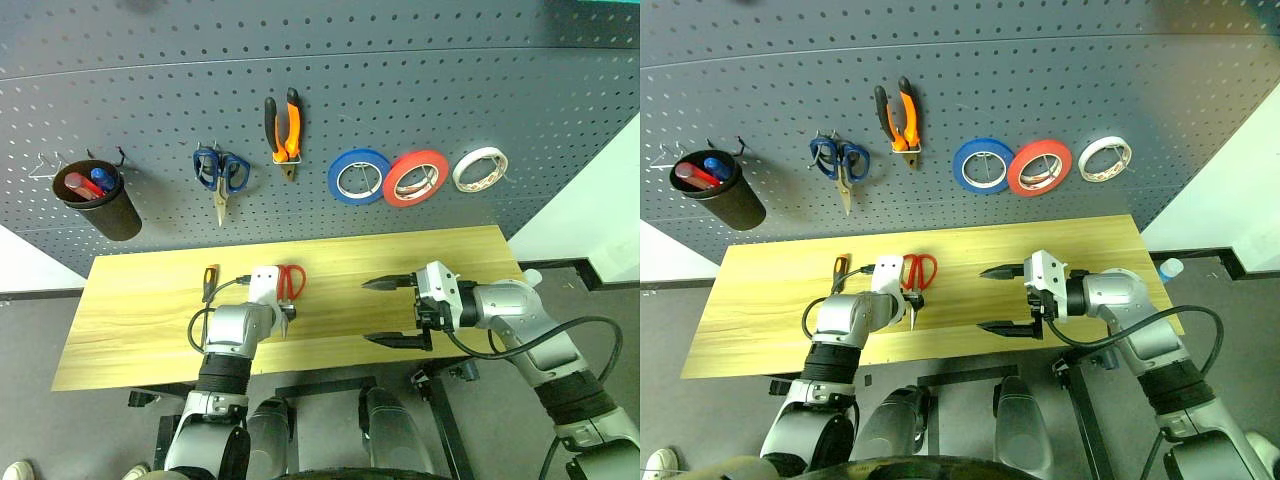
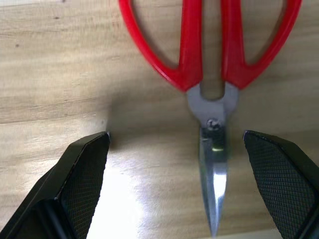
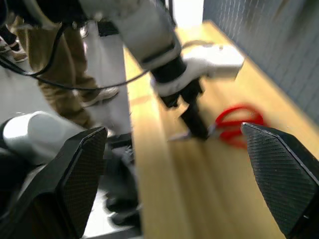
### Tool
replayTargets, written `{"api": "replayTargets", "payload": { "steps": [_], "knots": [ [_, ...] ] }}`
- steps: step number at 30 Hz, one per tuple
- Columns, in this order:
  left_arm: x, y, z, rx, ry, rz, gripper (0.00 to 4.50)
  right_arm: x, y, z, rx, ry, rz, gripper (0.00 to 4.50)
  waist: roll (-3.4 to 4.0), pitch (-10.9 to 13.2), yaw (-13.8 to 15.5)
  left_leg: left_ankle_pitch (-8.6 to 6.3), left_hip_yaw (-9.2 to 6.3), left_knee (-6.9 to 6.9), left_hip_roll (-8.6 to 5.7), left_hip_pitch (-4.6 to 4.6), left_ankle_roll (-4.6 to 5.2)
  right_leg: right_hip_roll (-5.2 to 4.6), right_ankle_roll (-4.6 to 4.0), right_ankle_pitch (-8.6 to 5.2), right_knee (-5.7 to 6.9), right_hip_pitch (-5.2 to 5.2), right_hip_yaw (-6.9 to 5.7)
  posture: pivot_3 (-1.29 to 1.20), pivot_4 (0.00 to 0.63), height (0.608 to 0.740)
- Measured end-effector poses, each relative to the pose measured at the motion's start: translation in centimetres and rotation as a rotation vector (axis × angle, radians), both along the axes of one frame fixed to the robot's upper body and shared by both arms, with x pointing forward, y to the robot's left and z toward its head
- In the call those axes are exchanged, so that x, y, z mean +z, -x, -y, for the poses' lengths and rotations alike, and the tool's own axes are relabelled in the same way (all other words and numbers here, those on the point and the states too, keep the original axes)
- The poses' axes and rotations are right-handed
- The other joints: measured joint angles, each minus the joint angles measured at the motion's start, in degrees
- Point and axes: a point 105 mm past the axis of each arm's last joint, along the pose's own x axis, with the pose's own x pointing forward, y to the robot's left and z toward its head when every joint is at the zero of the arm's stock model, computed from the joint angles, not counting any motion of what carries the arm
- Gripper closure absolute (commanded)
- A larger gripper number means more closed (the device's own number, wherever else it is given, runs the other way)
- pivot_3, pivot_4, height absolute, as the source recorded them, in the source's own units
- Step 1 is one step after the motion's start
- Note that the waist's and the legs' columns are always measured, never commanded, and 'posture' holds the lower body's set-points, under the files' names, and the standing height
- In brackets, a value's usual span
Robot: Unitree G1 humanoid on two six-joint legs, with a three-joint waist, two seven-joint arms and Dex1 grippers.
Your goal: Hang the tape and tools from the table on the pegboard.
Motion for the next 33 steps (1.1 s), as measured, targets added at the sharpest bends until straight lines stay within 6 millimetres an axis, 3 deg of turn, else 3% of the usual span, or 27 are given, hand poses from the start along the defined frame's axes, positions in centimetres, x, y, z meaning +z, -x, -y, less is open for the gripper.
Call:
{"api": "replayTargets", "payload": {
  "steps": [5, 8, 20, 28, 33],
  "knots": [
    [0.2, -0.8, 0.2, 0.007, 0.013, 0.009, 0.03, -0.4, 0.2, 0.7, -0.034, -0.002, -0.045, 0.0, 0.0, 0.0, 0.0, 0.0, 0.02, -0.01, 0.0, -0.01, -0.01, -0.01, 0.06, 0.03, -0.03, 0.0, 0.01, 0.0, 0.15, 0.74],
    [0.2, -1.0, 0.1, 0.031, 0.035, 0.004, 0.61, -0.3, 0.0, 0.9, -0.044, -0.002, -0.04, 0.0, -0.01, 0.0, 0.0, 0.01, 0.03, 0.0, 0.0, 0.0, -0.03, -0.01, 0.1, 0.05, -0.02, 0.0, 0.0, -0.01, 0.149, 0.74],
    [0.5, -1.3, 0.0, 0.063, 0.043, -0.003, 4.49, 0.0, -0.5, 1.2, -0.08, -0.01, -0.019, 0.0, -0.02, 0.0, -0.1, 0.04, 0.05, 0.01, -0.01, 0.02, -0.09, -0.02, 0.12, 0.06, -0.01, 0.02, 0.01, -0.01, 0.145, 0.74],
    [0.5, -1.4, -0.5, 0.062, 0.014, -0.011, 4.49, 0.2, -0.9, 0.9, -0.09, -0.024, 0.002, 0.0, -0.04, 0.0, -0.1, 0.11, 0.05, 0.0, -0.01, 0.04, -0.21, -0.03, 0.14, 0.08, -0.01, 0.05, 0.01, -0.01, 0.139, 0.74],
    [2.4, -1.4, -2.9, 0.05, -0.014, 0.088, 4.49, 0.7, -1.4, 0.8, -0.115, -0.053, 0.042, 0.0, -0.04, 0.0, -0.4, 0.17, 0.05, -0.03, -0.01, 0.05, -0.3, -0.03, 0.12, 0.09, 0.0, 0.03, 0.02, -0.01, 0.135, 0.74]
  ]
}}
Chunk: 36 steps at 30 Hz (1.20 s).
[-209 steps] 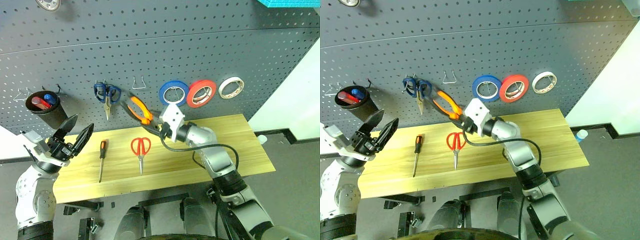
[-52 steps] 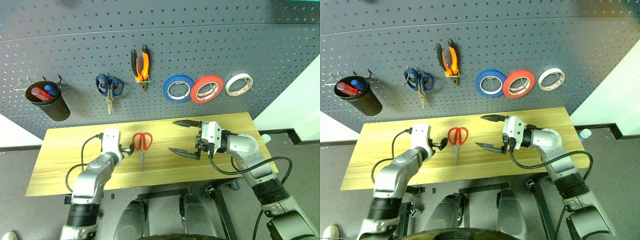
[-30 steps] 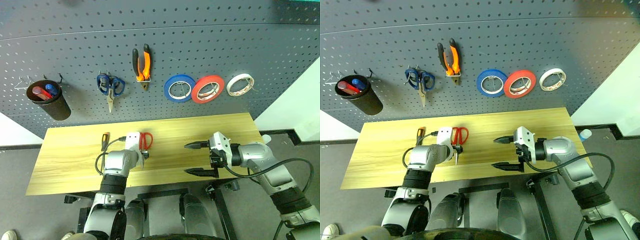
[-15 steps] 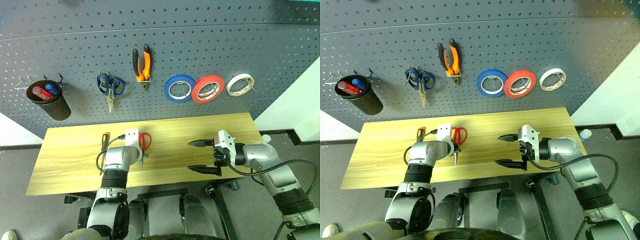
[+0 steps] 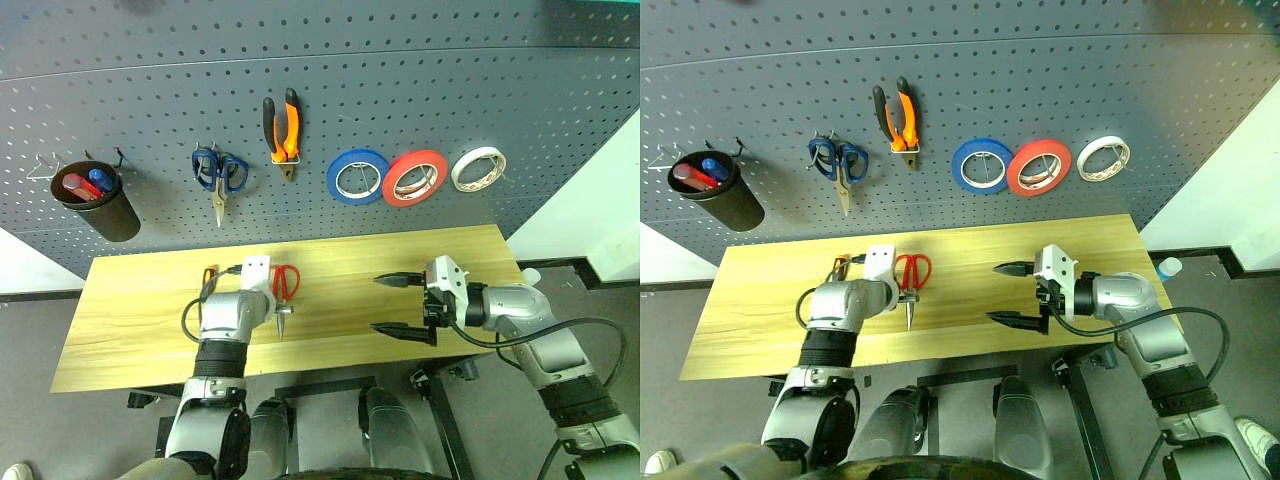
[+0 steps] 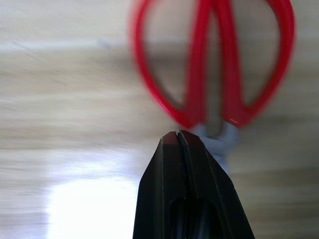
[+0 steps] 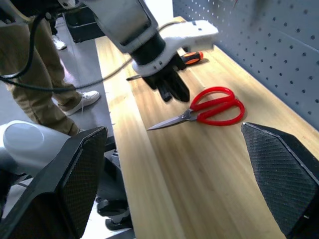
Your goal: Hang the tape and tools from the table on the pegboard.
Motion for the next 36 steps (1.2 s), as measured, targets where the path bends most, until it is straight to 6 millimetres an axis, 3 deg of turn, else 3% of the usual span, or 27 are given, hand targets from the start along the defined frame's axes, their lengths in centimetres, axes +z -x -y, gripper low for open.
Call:
{"api": "replayTargets", "payload": {
  "steps": [4, 8, 13, 15, 18, 21, 25, 30, 36],
  "knots": [
    [2.2, 1.1, -2.1, -0.069, 0.028, 0.149, 4.49, 1.0, -0.6, -0.5, -0.024, -0.056, 0.048, 0.0, 0.02, 0.0, 0.0, 0.02, 0.01, -0.03, 0.0, 0.02, -0.03, 0.0, -0.08, 0.04, 0.02, 0.0, 0.02, 0.0, 0.134, 0.74],
    [3.4, 4.2, -5.0, -0.175, 0.037, 0.284, 4.49, 2.3, -0.5, -1.0, -0.011, -0.149, 0.078, 0.0, 0.03, 0.0, 0.0, 0.01, 0.05, -0.07, 0.01, 0.03, -0.03, -0.01, -0.24, 0.12, 0.01, -0.05, 0.07, 0.02, 0.133, 0.74],
    [2.5, 7.3, -9.3, -0.141, 0.008, 0.273, 4.49, 3.0, -0.6, -1.5, -0.002, -0.186, 0.114, 0.0, -0.05, -0.1, 0.5, 0.01, 0.05, 0.0, 0.01, 0.05, -0.01, -0.03, -0.31, -0.08, 0.0, 0.05, 0.07, 0.04, 0.133, 0.74],
    [2.5, 7.5, -9.7, -0.112, 0.031, 0.271, 4.12, 3.0, -0.6, -1.6, -0.001, -0.186, 0.115, 0.0, -0.08, -0.1, 1.0, 0.01, 0.05, 0.07, -0.01, 0.05, -0.01, -0.04, -0.31, -0.08, 0.0, 0.1, 0.06, 0.04, 0.132, 0.74],
    [3.0, 6.7, -7.7, -0.093, 0.104, 0.282, 3.24, 2.9, -0.6, -1.7, 0.003, -0.185, 0.117, 0.0, -0.1, -0.1, 1.5, 0.01, 0.05, 0.12, -0.02, 0.12, -0.01, -0.05, -0.28, -0.05, -0.02, 0.23, 0.06, 0.04, 0.134, 0.74],
    [3.4, 5.1, -3.7, -0.098, 0.169, 0.261, 2.2, 2.9, -0.6, -2.1, 0.016, -0.185, 0.116, 0.0, -0.13, -0.1, 1.8, 0.01, 0.04, 0.15, -0.02, 0.18, -0.01, -0.05, -0.12, 0.04, -0.02, 0.31, 0.05, 0.03, 0.138, 0.74],
    [2.6, 3.5, -0.7, -0.065, 0.066, 0.132, 0.91, 3.0, -0.7, -2.1, 0.017, -0.184, 0.122, 0.0, -0.18, -0.2, 1.3, 0.0, 0.03, 0.13, -0.03, 0.24, -0.01, -0.04, -0.08, 0.05, -0.03, 0.35, 0.05, 0.03, 0.145, 0.74],
    [1.0, 2.9, 0.6, -0.011, 0.007, -0.018, 0.91, 3.0, -0.7, -1.8, 0.011, -0.172, 0.122, 0.0, -0.19, -0.1, 0.3, 0.0, 0.03, 0.11, -0.03, 0.23, -0.01, -0.04, -0.05, 0.03, -0.03, 0.34, 0.03, 0.02, 0.15, 0.74],
    [0.8, 1.4, 1.6, 0.009, 0.012, -0.075, 0.91, 3.1, -0.8, -1.7, 0.0, -0.17, 0.122, 0.0, -0.2, -0.1, 0.3, 0.01, 0.03, 0.12, -0.03, 0.22, -0.01, -0.05, -0.03, 0.03, -0.04, 0.34, 0.02, 0.01, 0.15, 0.74]
  ]
}}
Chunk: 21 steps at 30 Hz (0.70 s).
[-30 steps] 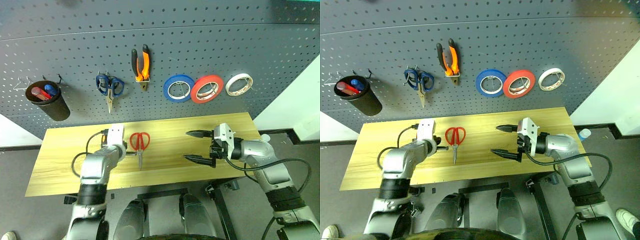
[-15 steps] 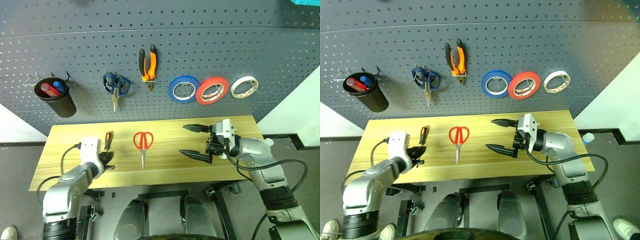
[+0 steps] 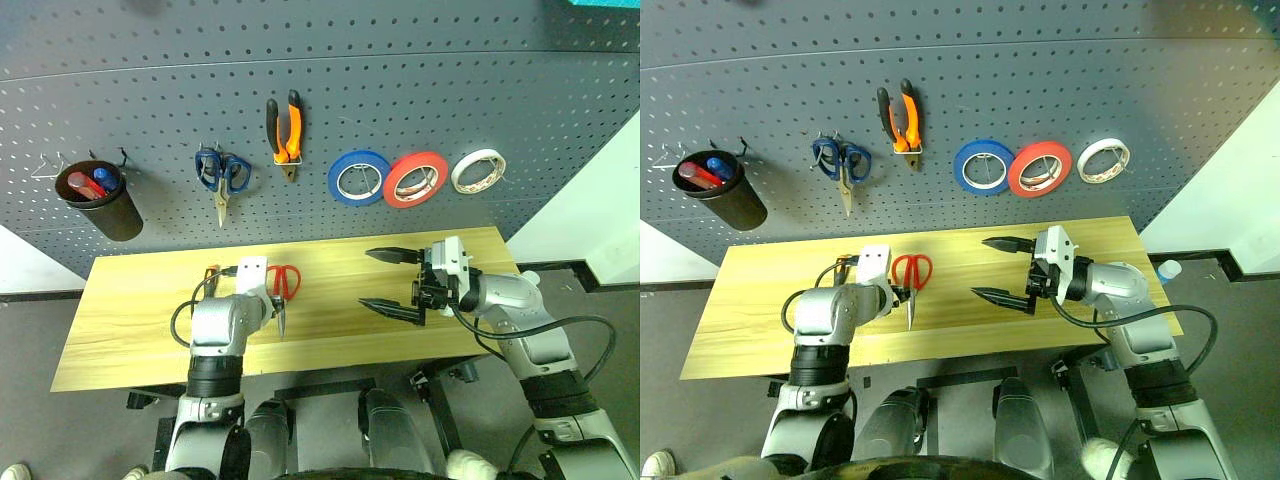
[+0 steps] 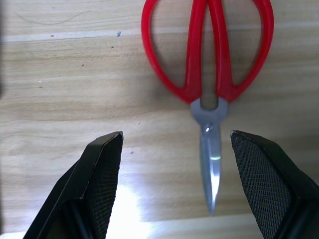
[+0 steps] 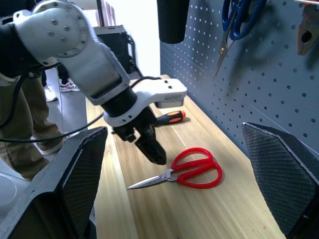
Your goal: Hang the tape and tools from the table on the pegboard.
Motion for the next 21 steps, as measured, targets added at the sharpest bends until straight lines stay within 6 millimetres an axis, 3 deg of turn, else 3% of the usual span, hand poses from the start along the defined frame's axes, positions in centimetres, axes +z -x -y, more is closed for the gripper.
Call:
{"api": "replayTargets", "payload": {
  "steps": [16, 21],
  "knots": [
    [-2.9, -1.2, 1.4, 0.074, 0.064, -0.147, 0.91, 0.1, -0.3, 0.1, -0.028, -0.003, 0.01, 0.0, 0.0, 0.0, 0.0, 0.0, 0.01, -0.01, -0.01, -0.01, -0.01, 0.0, 0.09, 0.04, -0.05, 0.0, 0.0, 0.0, 0.145, 0.74],
    [-2.9, -1.7, 1.2, 0.105, 0.075, -0.144, 0.91, 0.1, -0.3, 0.2, -0.032, 0.0, 0.016, 0.0, 0.0, 0.0, -0.1, 0.0, 0.01, 0.0, -0.01, 0.05, -0.01, 0.0, 0.12, 0.05, -0.04, 0.05, 0.0, 0.0, 0.146, 0.74]
  ]
}}
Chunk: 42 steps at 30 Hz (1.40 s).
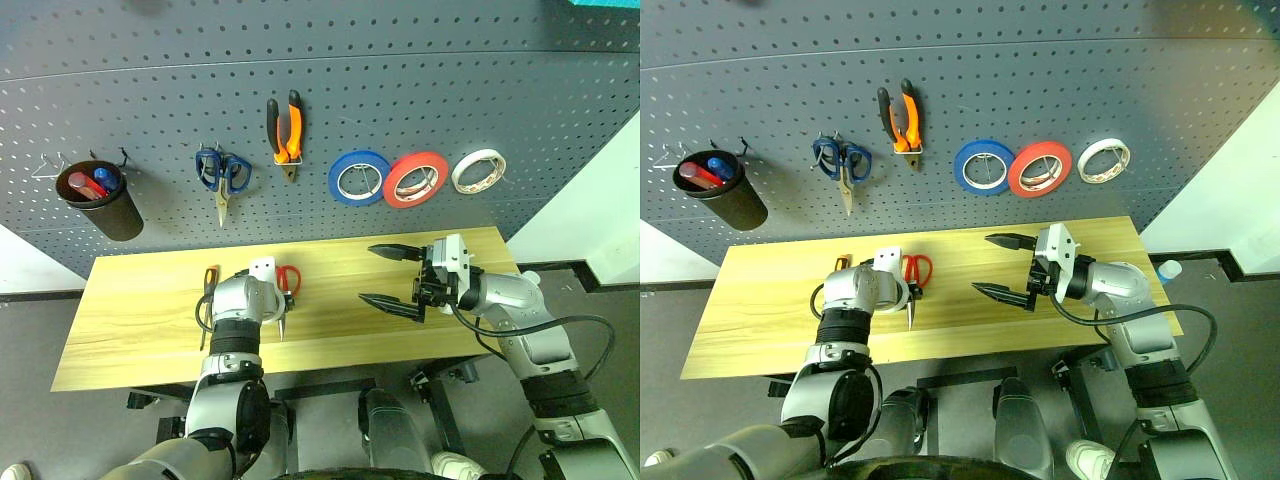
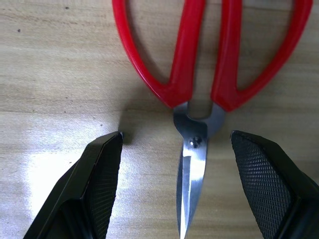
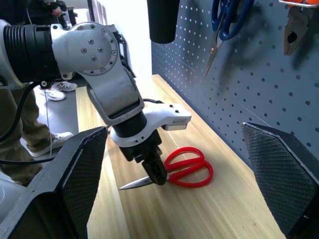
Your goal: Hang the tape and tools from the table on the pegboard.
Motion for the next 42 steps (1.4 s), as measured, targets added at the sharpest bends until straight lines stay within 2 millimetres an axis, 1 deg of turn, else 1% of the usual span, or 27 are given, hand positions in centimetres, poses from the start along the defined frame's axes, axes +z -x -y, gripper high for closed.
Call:
{"api": "replayTargets", "payload": {
  "steps": [3, 6, 10, 12, 13, 15, 23, 26, 32, 38, 42],
  "knots": [
    [-0.1, -0.2, -0.1, 0.009, -0.003, 0.008, 1.44, 0.1, 0.0, 0.0, 0.002, -0.001, 0.011, 0.0, 0.02, 0.0, 0.0, 0.0, 0.0, 0.0, 0.0, 0.03, 0.0, 0.0, 0.01, 0.0, 0.0, 0.03, 0.0, 0.0, 0.145, 0.74],
    [-0.1, -0.4, -0.4, 0.022, 0.001, 0.016, 2.4, 0.1, 0.0, 0.0, 0.003, -0.001, 0.014, 0.0, 0.02, 0.0, 0.0, 0.0, 0.0, 0.01, 0.0, 0.04, 0.0, 0.0, 0.01, 0.0, 0.0, 0.06, 0.0, 0.0, 0.144, 0.74],
    [-0.1, -0.7, -0.2, 0.022, 0.019, 0.023, 3.69, -0.1, -0.1, 0.2, -0.004, -0.002, 0.014, 0.0, 0.01, 0.0, 0.0, 0.0, 0.0, 0.03, 0.0, 0.06, 0.0, 0.0, 0.02, 0.01, 0.0, 0.09, 0.0, 0.0, 0.142, 0.74],
    [0.1, -0.9, -0.3, 0.024, 0.017, 0.032, 4.19, -0.1, -0.1, 0.2, -0.004, -0.002, 0.016, 0.0, 0.0, 0.0, 0.0, 0.0, 0.0, 0.03, 0.0, 0.07, 0.0, 0.0, 0.02, 0.01, 0.0, 0.09, -0.01, 0.0, 0.14, 0.74],
    [-0.2, -0.7, -0.3, 0.024, 0.013, 0.019, 4.41, -0.1, -0.1, 0.2, -0.004, -0.003, 0.018, 0.0, 0.0, 0.0, -0.1, 0.0, 0.0, 0.03, 0.0, 0.06, 0.0, 0.0, 0.02, 0.01, 0.0, 0.08, 0.0, 0.0, 0.14, 0.74],
    [-0.1, -0.7, -0.4, 0.028, 0.006, 0.02, 4.49, 0.0, -0.2, 0.2, -0.006, -0.003, 0.024, 0.0, 0.0, 0.0, 0.0, 0.0, 0.0, 0.03, -0.01, 0.06, 0.0, 0.0, 0.02, 0.01, -0.01, 0.09, 0.0, 0.0, 0.138, 0.74],
    [-0.1, -0.6, -0.5, 0.001, -0.027, 0.028, 4.49, -0.2, -0.3, 0.3, -0.012, 0.002, 0.031, 0.0, 0.0, 0.0, -0.1, 0.0, 0.0, 0.02, -0.01, 0.04, -0.01, 0.0, 0.03, 0.01, -0.02, 0.07, 0.0, 0.0, 0.137, 0.74],
    [0.2, -0.4, -0.6, -0.02, -0.038, 0.048, 4.49, -0.2, -0.3, 0.3, -0.014, 0.003, 0.032, 0.0, 0.0, 0.0, -0.1, 0.0, 0.0, 0.02, -0.01, 0.01, -0.01, 0.0, 0.02, 0.02, -0.02, 0.04, 0.0, 0.0, 0.137, 0.74],
    [2.5, -0.7, -2.6, -0.015, -0.068, 0.138, 4.49, -0.2, -0.3, 0.3, -0.017, 0.011, 0.034, 0.0, 0.0, 0.0, -0.1, 0.0, 0.0, 0.01, -0.01, -0.01, -0.01, 0.0, 0.02, 0.02, -0.01, 0.03, 0.0, 0.01, 0.14, 0.74],
    [3.3, -0.1, -4.1, -0.02, -0.078, 0.178, 4.49, -0.3, -0.3, 0.3, -0.016, 0.01, 0.036, 0.0, 0.0, 0.0, -0.1, 0.0, 0.0, 0.02, -0.01, -0.01, -0.01, 0.0, 0.01, 0.02, -0.01, 0.02, 0.0, 0.01, 0.143, 0.74],
    [3.8, -0.2, -5.6, -0.067, -0.066, 0.278, 4.49, -0.3, -0.3, 0.2, -0.015, 0.009, 0.036, 0.0, 0.0, 0.0, -0.2, 0.0, 0.0, 0.0, 0.0, 0.0, -0.01, 0.0, -0.01, 0.02, -0.01, 0.0, 0.01, 0.0, 0.143, 0.74]
  ]
}}
